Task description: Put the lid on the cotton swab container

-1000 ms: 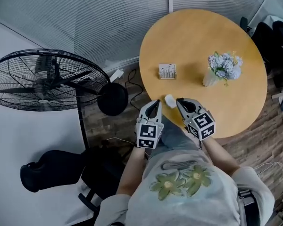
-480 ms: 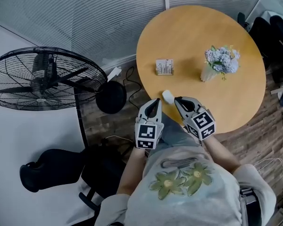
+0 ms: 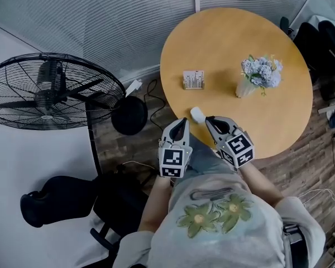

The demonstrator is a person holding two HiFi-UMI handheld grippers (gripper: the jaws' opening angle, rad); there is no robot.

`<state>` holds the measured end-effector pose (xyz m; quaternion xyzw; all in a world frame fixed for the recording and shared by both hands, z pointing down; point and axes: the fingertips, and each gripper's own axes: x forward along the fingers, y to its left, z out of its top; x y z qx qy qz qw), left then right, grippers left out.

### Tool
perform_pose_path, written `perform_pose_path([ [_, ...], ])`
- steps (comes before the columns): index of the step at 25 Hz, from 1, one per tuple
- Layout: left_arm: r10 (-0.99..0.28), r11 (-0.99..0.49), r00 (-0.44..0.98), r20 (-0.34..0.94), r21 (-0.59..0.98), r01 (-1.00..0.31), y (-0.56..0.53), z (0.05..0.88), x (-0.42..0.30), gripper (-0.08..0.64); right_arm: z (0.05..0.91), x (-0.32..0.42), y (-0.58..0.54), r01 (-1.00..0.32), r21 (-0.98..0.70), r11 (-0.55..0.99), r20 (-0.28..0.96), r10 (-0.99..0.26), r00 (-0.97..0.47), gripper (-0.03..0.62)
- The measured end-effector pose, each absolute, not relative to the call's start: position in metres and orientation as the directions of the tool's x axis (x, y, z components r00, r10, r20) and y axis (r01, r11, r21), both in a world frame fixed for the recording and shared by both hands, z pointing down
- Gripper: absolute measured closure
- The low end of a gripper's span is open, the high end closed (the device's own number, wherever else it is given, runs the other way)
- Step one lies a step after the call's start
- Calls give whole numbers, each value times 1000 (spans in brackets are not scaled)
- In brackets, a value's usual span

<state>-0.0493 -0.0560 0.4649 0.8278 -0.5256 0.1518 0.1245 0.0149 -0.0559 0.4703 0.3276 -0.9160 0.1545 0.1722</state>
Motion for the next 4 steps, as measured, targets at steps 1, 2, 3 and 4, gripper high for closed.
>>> perform_pose_path([
  [1,-833,-415,401,381,48,-908,-56,465,-50,560,470,15,-56,-653,-170,738,417,-547,-726,595],
  [2,-833,-415,401,381,50,-909,-56,464,-50,560,470,14,-56,-653,-169,738,418,-546,-726,595],
  [3,-833,-414,402,380,52,-909,-56,464,-51,560,470,14,-56,-653,-169,738,419,-546,-726,595],
  [4,-833,-414,402,379,55,-909,-56,464,-51,560,470,13,-56,-653,-168,738,420,-546,-725,595],
])
